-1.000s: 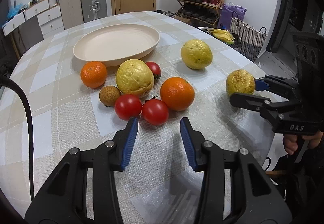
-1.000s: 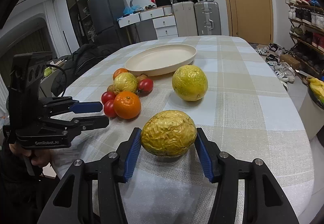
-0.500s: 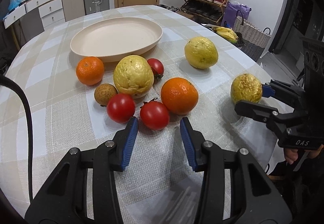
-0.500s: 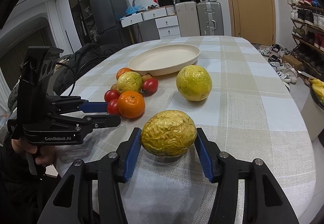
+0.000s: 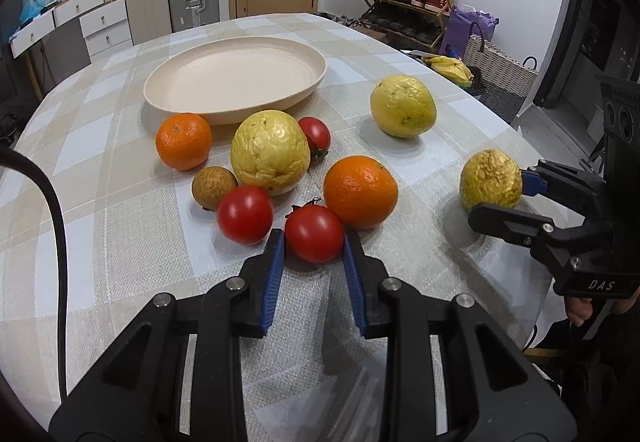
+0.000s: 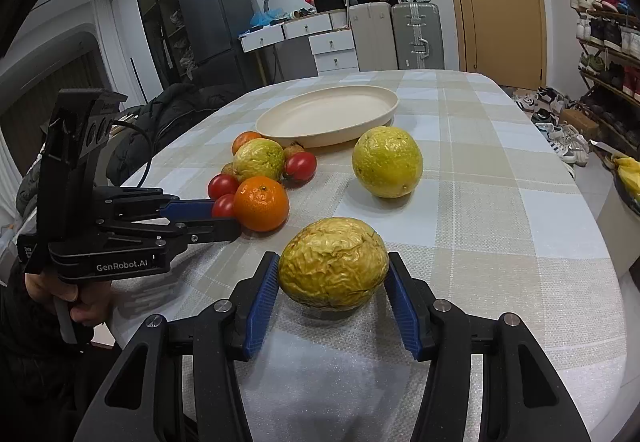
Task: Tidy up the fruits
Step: 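Close the left tool on the red tomato and lift it while the right tool holds the golden fruit, then carry the tomato and golden fruit over the cream plate and open both tools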
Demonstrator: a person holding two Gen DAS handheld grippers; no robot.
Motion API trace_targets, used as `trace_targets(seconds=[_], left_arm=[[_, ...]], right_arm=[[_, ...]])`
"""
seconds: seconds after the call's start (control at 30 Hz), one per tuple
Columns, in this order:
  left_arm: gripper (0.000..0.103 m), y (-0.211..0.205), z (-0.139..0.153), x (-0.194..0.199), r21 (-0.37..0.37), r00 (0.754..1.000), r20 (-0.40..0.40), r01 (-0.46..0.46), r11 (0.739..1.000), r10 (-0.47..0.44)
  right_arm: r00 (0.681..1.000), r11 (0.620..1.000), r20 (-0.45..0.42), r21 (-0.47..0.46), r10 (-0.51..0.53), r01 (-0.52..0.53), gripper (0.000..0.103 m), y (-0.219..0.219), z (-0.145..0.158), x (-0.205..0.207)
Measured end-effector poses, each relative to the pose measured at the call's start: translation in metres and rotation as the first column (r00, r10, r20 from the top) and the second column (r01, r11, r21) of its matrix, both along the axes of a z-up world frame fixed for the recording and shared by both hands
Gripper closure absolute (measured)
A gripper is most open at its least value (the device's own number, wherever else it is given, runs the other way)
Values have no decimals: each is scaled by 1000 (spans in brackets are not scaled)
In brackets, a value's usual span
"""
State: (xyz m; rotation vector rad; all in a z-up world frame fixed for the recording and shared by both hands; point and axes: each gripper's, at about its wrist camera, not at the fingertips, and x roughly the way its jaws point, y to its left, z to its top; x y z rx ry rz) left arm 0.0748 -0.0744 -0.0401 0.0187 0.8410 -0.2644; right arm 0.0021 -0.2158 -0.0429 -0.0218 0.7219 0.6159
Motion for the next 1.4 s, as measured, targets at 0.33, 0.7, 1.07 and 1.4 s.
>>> trace_targets(seconds=[0.33, 0.7, 1.07, 1.4], left_arm=[[77, 8, 8, -16, -12, 999, 52, -10, 1000, 11], [77, 15, 26, -30, -23, 993, 113, -19, 1000, 21], [77, 31, 36, -32, -39, 987, 149, -62, 997, 67], [77, 44, 44, -31, -56, 979, 174, -98, 994, 107]], right_arm=[[1000, 1000, 4, 1, 3, -3, 49, 1, 0, 0], [1000, 1000, 28, 5, 14, -15, 49, 7, 7, -2], [997, 999, 66, 5, 38, -39, 49, 27, 24, 7], [996, 999, 88, 39, 30, -33, 49, 43, 41, 25]])
